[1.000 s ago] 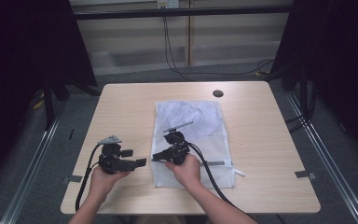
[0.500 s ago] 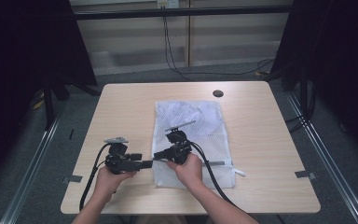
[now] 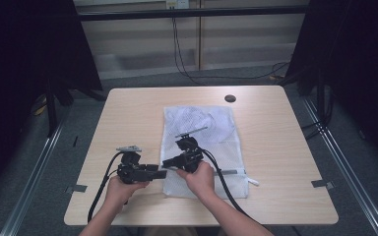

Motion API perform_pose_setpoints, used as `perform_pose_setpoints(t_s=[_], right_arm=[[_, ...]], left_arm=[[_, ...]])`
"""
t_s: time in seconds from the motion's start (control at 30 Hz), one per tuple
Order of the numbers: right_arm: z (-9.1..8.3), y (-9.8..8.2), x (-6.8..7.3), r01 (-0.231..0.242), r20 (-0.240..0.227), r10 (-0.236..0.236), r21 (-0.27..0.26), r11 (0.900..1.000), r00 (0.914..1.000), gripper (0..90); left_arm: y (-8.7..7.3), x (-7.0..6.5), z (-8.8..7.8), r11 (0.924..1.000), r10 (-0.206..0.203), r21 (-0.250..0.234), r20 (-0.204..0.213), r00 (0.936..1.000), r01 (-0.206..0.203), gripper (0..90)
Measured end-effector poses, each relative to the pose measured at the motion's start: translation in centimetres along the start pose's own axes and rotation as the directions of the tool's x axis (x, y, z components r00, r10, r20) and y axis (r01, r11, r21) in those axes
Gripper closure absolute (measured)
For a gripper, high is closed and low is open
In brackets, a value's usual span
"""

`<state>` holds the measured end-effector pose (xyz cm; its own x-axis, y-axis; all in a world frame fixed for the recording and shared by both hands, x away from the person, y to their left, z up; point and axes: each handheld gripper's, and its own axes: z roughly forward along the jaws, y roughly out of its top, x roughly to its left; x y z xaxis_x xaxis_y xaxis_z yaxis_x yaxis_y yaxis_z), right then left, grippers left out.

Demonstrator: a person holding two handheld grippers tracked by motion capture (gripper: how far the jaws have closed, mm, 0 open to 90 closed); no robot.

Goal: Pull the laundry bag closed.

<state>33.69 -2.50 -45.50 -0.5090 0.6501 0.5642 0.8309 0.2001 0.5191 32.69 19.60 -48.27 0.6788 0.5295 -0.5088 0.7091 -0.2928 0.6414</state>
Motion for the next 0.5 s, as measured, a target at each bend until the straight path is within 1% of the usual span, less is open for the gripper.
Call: perform_pose_setpoints(t_s=[0.1,0.17,0.2,0.23,0.27,0.3,0.37,0.4,0.43,0.47,0.5], right_arm=[[0.02,0.00,0.06,-0.001,0.002,0.001,0.004,1.000,1.0000,86.6],[-0.01,0.00,0.06,0.001,0.000,-0.001,0.002,1.000,1.0000,86.6],[-0.02,-0.01,0.04,0.003,-0.002,-0.003,-0.001,1.000,1.0000,86.6],[-0.01,0.00,0.06,0.004,-0.004,-0.004,-0.005,1.000,1.0000,86.6],[-0.02,0.01,0.07,0.003,-0.006,-0.003,-0.004,1.000,1.0000,86.6],[-0.03,0.01,0.07,0.003,-0.008,-0.003,-0.004,1.000,1.0000,86.6],[-0.05,0.02,0.03,0.003,-0.010,-0.003,-0.005,1.000,0.9999,86.6],[-0.10,0.04,-0.04,0.002,-0.013,-0.002,-0.006,1.000,0.9999,86.6],[-0.10,0.04,-0.04,0.002,-0.013,-0.002,-0.006,1.000,0.9999,86.6],[-0.14,0.05,-0.04,0.000,-0.012,0.000,-0.006,1.000,0.9999,86.6],[-0.21,0.07,-0.03,-0.004,-0.010,0.004,-0.005,1.000,0.9999,86.6]], left_arm=[[-0.02,-0.07,0.18,0.9999,-0.002,-0.011,0.007,1.0000,0.002,43.1],[0.04,0.03,0.28,0.9995,-0.015,-0.026,0.012,0.9998,0.015,45.5],[0.07,0.04,0.38,0.9991,-0.035,-0.023,0.014,0.9993,0.035,45.3],[0.09,0.01,0.50,0.9992,-0.033,-0.019,0.011,0.9994,0.034,45.3],[0.09,-0.06,0.54,0.9996,-0.018,-0.021,0.008,0.9998,0.019,47.6],[0.07,-0.17,0.60,0.9993,-0.024,-0.029,0.014,0.9996,0.024,50.3],[0.08,-0.14,0.60,0.9993,-0.027,-0.024,0.019,0.9995,0.027,53.2],[0.07,-0.09,0.59,0.9994,-0.025,-0.024,0.013,0.9996,0.025,57.3],[0.05,-0.06,0.60,0.9992,-0.029,-0.028,0.014,0.9995,0.029,57.3],[0.04,-0.05,0.61,0.9989,-0.038,-0.028,0.021,0.9991,0.038,59.1],[0.04,0.03,0.58,0.9989,-0.038,-0.028,0.020,0.9991,0.039,60.5]])
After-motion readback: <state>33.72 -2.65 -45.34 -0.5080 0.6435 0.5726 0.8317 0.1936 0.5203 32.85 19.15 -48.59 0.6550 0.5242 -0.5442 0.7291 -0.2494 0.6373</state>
